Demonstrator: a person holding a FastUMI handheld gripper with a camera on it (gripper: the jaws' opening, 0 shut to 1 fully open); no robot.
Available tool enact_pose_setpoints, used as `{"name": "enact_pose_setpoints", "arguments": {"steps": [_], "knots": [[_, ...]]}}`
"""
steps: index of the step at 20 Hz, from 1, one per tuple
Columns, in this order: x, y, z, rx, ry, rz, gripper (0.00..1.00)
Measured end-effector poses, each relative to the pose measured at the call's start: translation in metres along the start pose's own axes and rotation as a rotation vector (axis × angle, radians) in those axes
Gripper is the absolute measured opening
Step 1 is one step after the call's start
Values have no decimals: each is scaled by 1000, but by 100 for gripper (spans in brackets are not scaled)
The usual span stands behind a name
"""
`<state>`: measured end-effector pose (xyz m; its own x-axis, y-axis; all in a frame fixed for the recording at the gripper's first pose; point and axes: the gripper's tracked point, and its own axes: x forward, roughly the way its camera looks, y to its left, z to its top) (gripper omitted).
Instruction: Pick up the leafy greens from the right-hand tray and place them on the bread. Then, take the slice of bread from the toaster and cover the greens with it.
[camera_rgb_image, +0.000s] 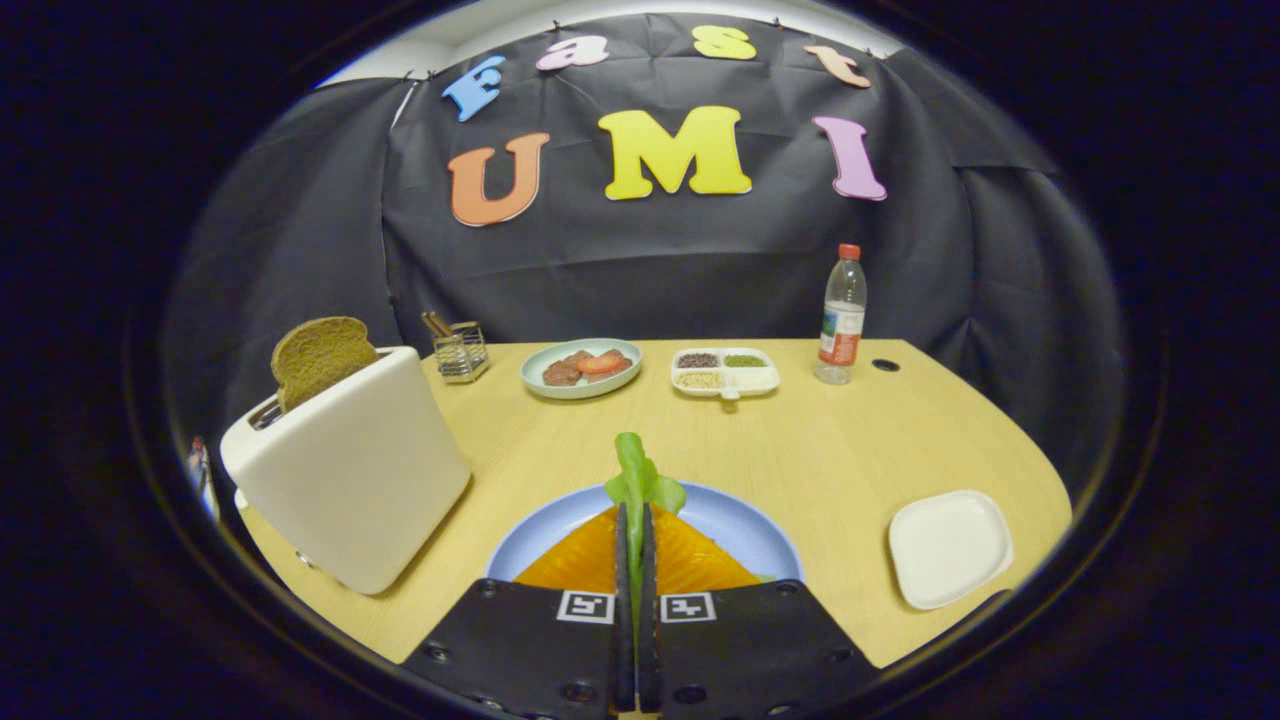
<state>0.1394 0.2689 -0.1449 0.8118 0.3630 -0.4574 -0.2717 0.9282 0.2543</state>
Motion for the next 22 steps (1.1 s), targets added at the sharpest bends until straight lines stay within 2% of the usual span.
{"name": "enact_pose_setpoints", "arguments": {"steps": [1, 2, 3, 4, 8, 11, 15, 20, 22], "knots": [[2, 6, -3, 21, 10, 14, 2], [3, 10, -5, 38, 16, 27, 8], [3, 15, -7, 54, 20, 38, 8], [4, 20, -6, 66, 20, 49, 15], [1, 28, -1, 76, 4, 60, 27], [-11, 25, 9, 52, -44, 27, 48], [-42, 27, 42, 18, -180, -23, 78], [-92, 62, 88, -28, -325, -50, 96], [-105, 91, 103, -36, -354, -23, 96]]}}
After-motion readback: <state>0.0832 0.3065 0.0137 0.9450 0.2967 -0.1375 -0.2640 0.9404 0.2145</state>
